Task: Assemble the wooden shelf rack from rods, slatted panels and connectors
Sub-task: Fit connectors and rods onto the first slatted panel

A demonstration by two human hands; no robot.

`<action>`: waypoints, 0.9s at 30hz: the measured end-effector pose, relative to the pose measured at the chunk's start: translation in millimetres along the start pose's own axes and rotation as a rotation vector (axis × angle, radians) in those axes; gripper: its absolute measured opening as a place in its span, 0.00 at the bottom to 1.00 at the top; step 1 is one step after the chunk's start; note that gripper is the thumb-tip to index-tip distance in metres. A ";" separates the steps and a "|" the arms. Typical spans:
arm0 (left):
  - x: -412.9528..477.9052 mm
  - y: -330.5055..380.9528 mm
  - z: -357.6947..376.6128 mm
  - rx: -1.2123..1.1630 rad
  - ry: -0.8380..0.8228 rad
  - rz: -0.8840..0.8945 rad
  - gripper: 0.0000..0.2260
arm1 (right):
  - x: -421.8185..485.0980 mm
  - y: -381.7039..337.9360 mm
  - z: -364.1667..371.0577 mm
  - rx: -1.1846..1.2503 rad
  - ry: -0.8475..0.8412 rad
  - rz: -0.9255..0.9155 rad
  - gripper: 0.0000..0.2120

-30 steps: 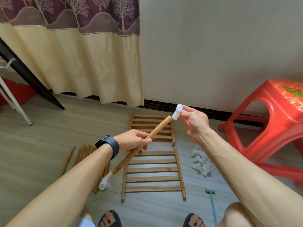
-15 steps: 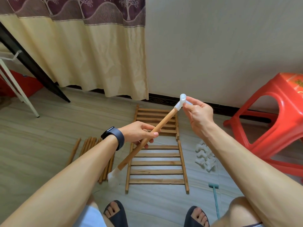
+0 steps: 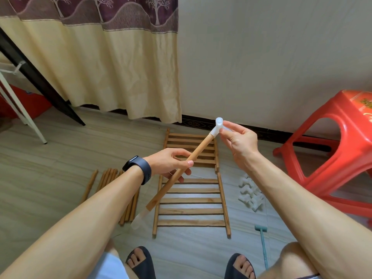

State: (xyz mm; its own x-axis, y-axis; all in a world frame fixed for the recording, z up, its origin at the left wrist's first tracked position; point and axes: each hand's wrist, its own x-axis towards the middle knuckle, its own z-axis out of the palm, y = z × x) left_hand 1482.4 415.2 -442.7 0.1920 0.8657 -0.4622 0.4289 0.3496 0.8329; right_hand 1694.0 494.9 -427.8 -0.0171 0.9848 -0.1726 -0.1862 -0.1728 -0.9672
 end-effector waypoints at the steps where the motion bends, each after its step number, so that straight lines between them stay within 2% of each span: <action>1: 0.2 0.2 0.2 -0.001 0.001 0.004 0.14 | -0.8 -0.5 0.4 0.018 -0.005 0.015 0.07; 8: 1.9 -0.9 -1.4 0.005 0.042 0.010 0.16 | -0.7 -4.5 -4.7 -0.007 -0.080 0.131 0.06; 14: 5.0 -2.8 -1.6 0.025 0.051 0.020 0.19 | -2.0 -7.5 -7.2 -0.030 -0.169 0.217 0.12; 27: 7.8 7.3 11.1 0.024 0.068 0.083 0.17 | 3.5 -14.5 -7.8 -0.140 -0.157 0.167 0.15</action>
State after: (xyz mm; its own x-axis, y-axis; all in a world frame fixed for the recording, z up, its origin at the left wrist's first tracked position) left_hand 1496.8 420.5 -443.6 0.1674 0.9140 -0.3696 0.4352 0.2679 0.8595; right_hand 1704.3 500.7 -415.8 -0.1901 0.9310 -0.3117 -0.0301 -0.3229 -0.9460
